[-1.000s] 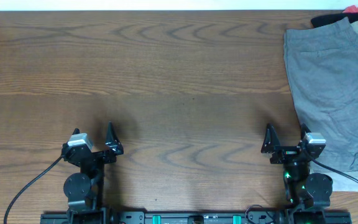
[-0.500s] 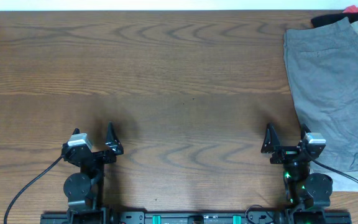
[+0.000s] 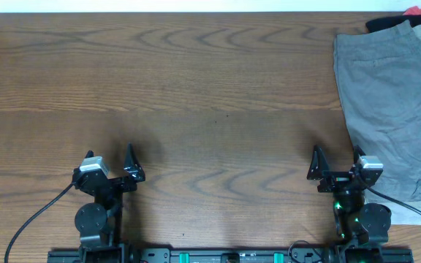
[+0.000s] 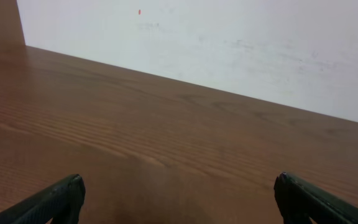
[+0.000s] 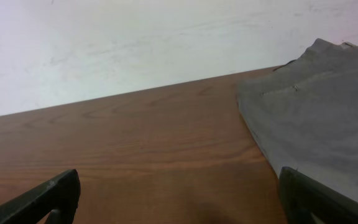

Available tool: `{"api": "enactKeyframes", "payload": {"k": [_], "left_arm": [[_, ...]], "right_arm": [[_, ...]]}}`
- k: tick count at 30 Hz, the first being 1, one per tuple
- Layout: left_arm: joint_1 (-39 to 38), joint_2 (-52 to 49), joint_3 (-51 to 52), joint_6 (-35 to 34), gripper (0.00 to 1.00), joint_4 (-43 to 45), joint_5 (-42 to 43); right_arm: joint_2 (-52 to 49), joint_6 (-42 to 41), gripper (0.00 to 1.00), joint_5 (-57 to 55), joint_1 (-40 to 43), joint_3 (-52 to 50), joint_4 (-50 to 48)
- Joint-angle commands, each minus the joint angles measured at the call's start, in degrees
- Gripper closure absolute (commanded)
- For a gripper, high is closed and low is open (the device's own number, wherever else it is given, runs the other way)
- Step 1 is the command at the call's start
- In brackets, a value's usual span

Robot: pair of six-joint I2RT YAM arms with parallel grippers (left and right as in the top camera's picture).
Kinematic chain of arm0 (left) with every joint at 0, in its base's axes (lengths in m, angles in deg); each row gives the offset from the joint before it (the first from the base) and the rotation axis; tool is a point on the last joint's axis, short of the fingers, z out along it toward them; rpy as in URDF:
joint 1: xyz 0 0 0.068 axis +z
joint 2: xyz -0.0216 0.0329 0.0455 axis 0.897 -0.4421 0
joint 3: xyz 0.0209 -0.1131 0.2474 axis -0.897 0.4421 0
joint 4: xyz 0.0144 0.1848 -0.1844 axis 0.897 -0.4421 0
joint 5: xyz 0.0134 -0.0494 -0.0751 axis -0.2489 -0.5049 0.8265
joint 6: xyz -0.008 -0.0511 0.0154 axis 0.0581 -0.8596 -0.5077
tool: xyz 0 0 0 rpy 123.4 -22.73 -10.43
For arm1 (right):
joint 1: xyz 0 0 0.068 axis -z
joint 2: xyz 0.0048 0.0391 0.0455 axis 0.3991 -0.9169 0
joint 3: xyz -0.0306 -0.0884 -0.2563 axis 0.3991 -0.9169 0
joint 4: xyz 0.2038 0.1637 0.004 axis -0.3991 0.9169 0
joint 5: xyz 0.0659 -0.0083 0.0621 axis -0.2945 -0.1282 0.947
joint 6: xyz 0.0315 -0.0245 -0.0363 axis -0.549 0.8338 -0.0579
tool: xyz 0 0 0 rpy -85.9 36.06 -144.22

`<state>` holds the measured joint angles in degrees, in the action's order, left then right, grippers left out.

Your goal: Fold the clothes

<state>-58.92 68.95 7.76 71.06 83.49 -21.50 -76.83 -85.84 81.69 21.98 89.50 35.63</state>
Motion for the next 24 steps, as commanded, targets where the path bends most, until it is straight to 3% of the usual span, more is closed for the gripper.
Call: {"api": "enactKeyframes", "payload": {"k": [1, 7, 16, 24], "left_arm": [[0.35, 0.00, 0.83, 0.98, 0.02, -2.10, 0.61], [0.35, 0.00, 0.83, 0.98, 0.02, -2.10, 0.61], [0.35, 0.00, 0.83, 0.98, 0.02, -2.10, 0.61], [0.35, 0.00, 0.83, 0.98, 0.02, -2.10, 0.61]], "right_arm": [[0.00, 0.74, 0.01, -0.35, 0.50, -0.22, 0.07], [0.00, -2.69, 0.01, 0.15, 0.50, -0.22, -0.52], [0.00, -32.72, 0.01, 19.56, 0.46, -0.22, -1.51], [0.00, -33.46, 0.01, 26.91, 0.46, -0.22, -1.81]]}}
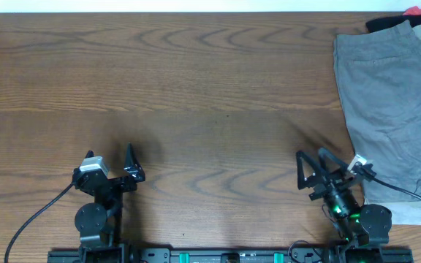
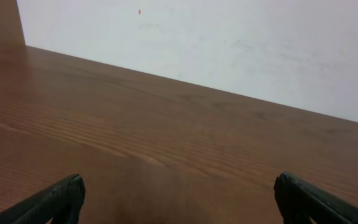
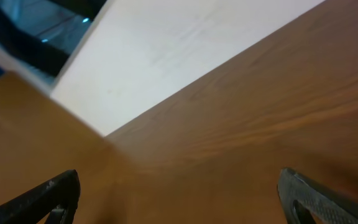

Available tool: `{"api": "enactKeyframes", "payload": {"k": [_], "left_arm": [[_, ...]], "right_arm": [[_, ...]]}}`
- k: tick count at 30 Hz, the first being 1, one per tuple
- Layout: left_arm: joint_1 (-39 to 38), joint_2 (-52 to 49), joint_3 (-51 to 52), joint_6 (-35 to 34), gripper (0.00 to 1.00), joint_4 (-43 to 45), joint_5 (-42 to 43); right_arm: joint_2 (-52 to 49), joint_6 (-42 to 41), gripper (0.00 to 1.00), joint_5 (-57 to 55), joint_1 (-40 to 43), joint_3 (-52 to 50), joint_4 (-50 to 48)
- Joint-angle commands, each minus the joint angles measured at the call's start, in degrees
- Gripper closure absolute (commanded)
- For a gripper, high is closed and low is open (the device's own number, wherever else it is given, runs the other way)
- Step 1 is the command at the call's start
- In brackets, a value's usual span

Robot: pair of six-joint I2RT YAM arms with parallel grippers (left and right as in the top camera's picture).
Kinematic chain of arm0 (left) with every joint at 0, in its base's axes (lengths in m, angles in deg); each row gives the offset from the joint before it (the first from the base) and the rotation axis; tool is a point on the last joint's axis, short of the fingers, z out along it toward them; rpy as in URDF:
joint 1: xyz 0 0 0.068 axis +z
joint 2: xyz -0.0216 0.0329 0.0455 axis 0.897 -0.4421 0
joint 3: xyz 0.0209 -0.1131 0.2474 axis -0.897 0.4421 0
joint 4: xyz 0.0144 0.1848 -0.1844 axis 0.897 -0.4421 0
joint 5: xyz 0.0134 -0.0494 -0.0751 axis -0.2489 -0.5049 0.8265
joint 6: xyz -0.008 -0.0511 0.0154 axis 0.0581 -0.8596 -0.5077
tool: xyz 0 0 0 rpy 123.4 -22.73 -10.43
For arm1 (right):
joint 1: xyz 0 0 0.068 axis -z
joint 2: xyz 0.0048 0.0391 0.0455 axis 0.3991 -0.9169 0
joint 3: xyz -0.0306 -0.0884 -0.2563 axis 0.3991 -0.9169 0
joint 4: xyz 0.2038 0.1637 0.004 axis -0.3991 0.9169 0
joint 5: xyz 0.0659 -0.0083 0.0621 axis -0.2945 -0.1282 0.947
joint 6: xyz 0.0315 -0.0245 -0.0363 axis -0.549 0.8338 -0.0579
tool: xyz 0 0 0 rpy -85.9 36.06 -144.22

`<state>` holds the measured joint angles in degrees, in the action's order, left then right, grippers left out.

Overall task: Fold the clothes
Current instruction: 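Reach the right gripper to the grey shorts on the stack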

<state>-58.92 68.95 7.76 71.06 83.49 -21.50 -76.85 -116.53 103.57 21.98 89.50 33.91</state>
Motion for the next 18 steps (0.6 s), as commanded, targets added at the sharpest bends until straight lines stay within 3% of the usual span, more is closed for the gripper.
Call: {"api": "enactKeyframes", "payload": {"k": [1, 9, 18], "left_arm": [[0.35, 0.00, 0.83, 0.98, 0.02, -2.10, 0.61], [0.35, 0.00, 0.83, 0.98, 0.02, -2.10, 0.61], [0.35, 0.00, 0.83, 0.98, 0.02, -2.10, 0.61]], "right_arm": [[0.02, -3.28, 0.01, 5.55, 0.46, -0.22, -0.22], [0.02, -4.66, 0.01, 13.09, 0.46, -0.22, -1.73], [0.02, -3.26, 0.01, 13.73, 0.46, -0.22, -6.49]]}}
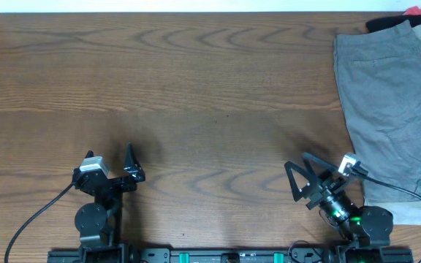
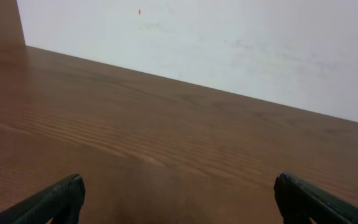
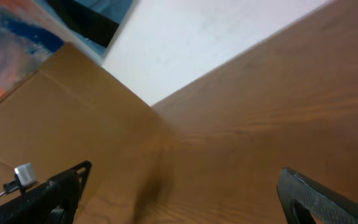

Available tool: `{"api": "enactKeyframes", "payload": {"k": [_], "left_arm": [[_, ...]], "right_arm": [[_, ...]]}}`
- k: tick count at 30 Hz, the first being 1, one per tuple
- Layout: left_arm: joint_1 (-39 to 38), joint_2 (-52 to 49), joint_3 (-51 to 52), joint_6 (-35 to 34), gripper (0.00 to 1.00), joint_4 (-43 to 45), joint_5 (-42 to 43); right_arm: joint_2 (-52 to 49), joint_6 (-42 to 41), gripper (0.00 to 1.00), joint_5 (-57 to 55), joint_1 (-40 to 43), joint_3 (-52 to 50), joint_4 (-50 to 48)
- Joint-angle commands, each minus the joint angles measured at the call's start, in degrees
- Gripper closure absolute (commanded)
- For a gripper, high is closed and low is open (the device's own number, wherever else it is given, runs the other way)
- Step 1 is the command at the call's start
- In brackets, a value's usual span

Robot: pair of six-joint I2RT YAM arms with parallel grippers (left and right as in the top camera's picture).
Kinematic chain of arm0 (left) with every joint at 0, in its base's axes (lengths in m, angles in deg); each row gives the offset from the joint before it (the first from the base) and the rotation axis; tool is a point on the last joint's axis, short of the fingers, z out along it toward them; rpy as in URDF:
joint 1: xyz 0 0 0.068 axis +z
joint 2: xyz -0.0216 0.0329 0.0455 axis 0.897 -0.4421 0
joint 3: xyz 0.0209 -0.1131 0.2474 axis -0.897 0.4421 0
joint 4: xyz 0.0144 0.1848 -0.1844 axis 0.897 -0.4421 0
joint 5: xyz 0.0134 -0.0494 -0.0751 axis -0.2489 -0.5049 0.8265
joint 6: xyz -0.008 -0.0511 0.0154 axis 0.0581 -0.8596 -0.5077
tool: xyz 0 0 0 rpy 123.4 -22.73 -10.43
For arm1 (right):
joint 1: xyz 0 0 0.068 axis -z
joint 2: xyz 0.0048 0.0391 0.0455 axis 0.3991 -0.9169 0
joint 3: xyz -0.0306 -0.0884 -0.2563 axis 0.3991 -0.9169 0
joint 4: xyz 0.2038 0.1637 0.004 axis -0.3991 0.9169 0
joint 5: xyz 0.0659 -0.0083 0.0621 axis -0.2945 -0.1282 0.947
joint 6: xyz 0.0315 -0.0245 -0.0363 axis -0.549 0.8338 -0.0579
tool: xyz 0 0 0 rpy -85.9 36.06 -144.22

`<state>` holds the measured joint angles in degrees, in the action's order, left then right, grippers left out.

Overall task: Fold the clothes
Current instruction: 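Reach the right gripper to the grey shorts on the stack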

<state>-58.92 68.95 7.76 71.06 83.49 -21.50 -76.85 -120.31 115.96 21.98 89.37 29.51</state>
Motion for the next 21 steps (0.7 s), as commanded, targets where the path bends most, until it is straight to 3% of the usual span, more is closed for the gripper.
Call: {"api": "enactKeyframes", "payload": {"k": [1, 8, 16, 21], "left_arm": [[0.35, 0.00, 0.83, 0.98, 0.02, -2.10, 0.61], [0.35, 0.00, 0.83, 0.98, 0.02, -2.10, 0.61], [0.35, 0.00, 0.83, 0.98, 0.02, -2.10, 0.61], [0.35, 0.00, 0.83, 0.98, 0.02, -2.10, 0.61]], "right_arm": [[0.02, 0.76, 0.01, 1.44, 0.46, -0.09, -3.67], [0.02, 6.34, 0.01, 0.76, 0.46, 0.31, -12.61], [-1.09, 15.19, 0.01, -5.81, 0.46, 5.22, -11.56], [-8.02, 24.33, 0.01, -15.78, 0.46, 13.31, -3.26]]}}
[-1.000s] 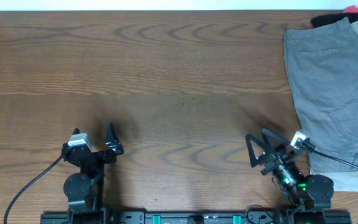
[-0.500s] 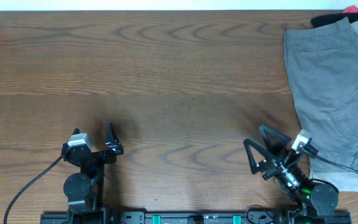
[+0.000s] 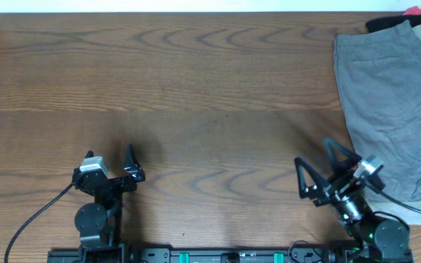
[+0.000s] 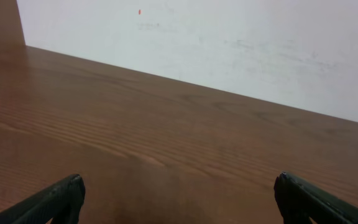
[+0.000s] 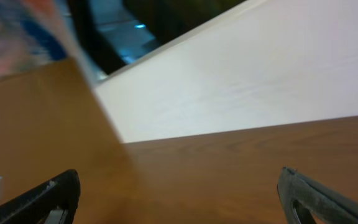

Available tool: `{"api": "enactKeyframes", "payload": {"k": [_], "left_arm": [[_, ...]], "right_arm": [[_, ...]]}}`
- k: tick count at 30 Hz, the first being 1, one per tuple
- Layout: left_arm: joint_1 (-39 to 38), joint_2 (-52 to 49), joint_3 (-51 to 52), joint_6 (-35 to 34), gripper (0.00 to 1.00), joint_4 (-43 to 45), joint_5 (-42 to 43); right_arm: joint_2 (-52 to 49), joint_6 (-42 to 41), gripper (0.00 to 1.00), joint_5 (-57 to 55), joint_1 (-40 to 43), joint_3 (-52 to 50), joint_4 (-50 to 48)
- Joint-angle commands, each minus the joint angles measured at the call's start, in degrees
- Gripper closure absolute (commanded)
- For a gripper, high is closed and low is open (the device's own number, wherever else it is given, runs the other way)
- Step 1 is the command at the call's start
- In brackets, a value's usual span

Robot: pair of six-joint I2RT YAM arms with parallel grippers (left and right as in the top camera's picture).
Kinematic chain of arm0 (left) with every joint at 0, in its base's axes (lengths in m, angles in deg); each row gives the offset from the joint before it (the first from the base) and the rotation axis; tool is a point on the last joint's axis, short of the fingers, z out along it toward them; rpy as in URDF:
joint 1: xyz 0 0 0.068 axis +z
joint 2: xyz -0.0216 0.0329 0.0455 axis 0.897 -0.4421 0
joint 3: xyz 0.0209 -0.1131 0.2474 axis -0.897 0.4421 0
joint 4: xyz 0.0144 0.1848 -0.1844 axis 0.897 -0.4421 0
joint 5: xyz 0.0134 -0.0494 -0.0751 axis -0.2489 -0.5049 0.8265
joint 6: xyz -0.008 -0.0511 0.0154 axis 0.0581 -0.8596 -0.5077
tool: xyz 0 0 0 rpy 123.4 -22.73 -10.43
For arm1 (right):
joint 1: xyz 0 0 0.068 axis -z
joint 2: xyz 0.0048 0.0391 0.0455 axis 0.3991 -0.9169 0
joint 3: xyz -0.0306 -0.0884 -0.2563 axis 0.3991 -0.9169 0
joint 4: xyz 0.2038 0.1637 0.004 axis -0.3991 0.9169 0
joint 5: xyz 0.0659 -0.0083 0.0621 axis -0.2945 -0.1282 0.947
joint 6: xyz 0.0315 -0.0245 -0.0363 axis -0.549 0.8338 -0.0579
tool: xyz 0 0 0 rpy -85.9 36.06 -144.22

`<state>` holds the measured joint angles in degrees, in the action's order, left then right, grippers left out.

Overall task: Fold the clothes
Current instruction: 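Reach the right gripper to the grey shorts on the stack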

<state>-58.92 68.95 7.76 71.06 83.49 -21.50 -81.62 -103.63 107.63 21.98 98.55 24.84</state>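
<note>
Grey shorts (image 3: 389,95) lie flat at the table's right edge in the overhead view, on top of a dark and a red garment (image 3: 415,14) at the far right corner. My right gripper (image 3: 319,169) is open near the front edge, just left of the shorts' lower hem, turned toward the table's left; its wrist view shows only bare wood and wall between the fingers (image 5: 176,193). My left gripper (image 3: 112,162) stands open at the front left, nothing between its fingertips (image 4: 176,196). The clothes do not show in either wrist view.
A white wall borders the far side of the wooden table (image 3: 196,88). In the right wrist view a blurred brown panel (image 5: 36,124) and blue-dark shapes lie off to the left. Cables run from both arm bases at the front edge.
My right gripper has turned and shifted slightly right, closer to the shorts' hem; its camera now sees more wall. The left arm and the clothes have not moved.
Both grippers stood open at the front edge, the right one facing the far wall with the shorts in its view. Then the right gripper was swung leftward and lost sight of the shorts, further left at the following moment, and now partly back. Left arm unchanged throughout.
</note>
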Motion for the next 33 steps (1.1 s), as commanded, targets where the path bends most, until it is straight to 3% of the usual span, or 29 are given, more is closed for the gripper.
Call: {"api": "enactKeyframes", "payload": {"k": [1, 10, 15, 23, 27, 33], "left_arm": [[0.35, 0.00, 0.83, 0.98, 0.02, -2.10, 0.61], [0.35, 0.00, 0.83, 0.98, 0.02, -2.10, 0.61], [0.35, 0.00, 0.83, 0.98, 0.02, -2.10, 0.61], [0.35, 0.00, 0.83, 0.98, 0.02, -2.10, 0.61], [0.35, 0.00, 0.83, 0.98, 0.02, -2.10, 0.61], [0.35, 0.00, 0.83, 0.98, 0.02, -2.10, 0.61]], "right_arm": [[-5.64, 9.33, 0.01, -8.83, 0.46, 6.10, 2.36], [-35.32, 16.52, 0.01, -17.90, 0.46, 27.58, 8.68], [-57.86, 25.00, 0.01, -21.64, 0.52, 47.21, 22.80], [-86.88, 27.61, 0.01, -33.38, 1.60, 75.52, 42.42], [-93.22, 28.24, 0.01, -39.28, 1.77, 78.64, 41.97], [-100.10, 36.35, 0.01, -40.28, 2.60, 78.64, 36.50]]}}
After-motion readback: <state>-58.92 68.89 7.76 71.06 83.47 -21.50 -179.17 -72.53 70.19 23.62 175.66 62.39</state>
